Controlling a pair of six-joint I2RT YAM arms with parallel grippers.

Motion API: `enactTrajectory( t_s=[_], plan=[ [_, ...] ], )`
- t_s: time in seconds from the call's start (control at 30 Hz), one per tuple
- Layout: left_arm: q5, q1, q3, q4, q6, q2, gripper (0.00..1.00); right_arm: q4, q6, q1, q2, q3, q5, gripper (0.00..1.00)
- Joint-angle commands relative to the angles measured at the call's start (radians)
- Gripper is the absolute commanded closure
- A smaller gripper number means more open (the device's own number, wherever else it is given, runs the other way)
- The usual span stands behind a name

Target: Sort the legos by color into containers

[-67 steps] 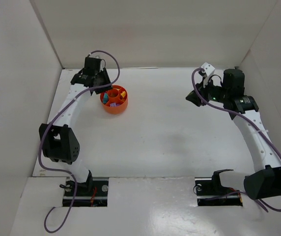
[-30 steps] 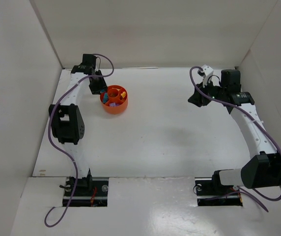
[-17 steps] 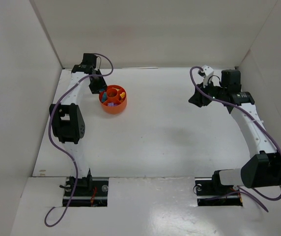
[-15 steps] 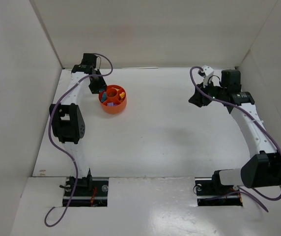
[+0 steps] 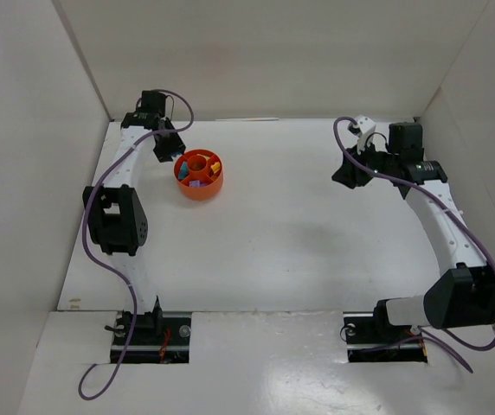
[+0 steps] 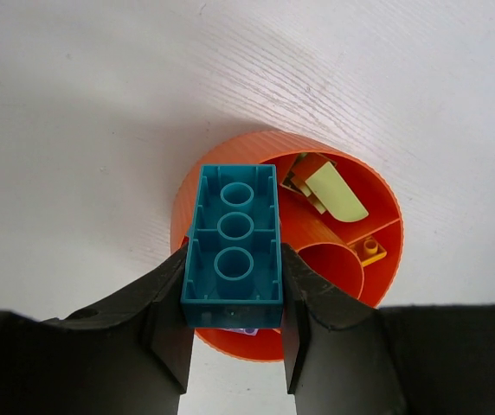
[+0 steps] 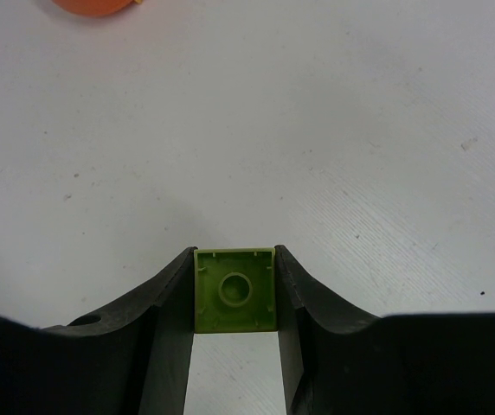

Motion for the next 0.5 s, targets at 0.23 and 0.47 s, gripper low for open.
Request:
enactTrajectory(
  t_s=[0.23,0.47],
  plan=[
    [0.036,0.016,0.014,0.012,-0.017,-0.028,0.94,0.009,-0.01,-0.016,0.018,0.007,0.001,1.0],
    [0.047,0.016,0.014,0.021,-0.036,0.004,0.94,0.0,-0.01,-0.025,0.018,0.007,0.001,1.0]
  ],
)
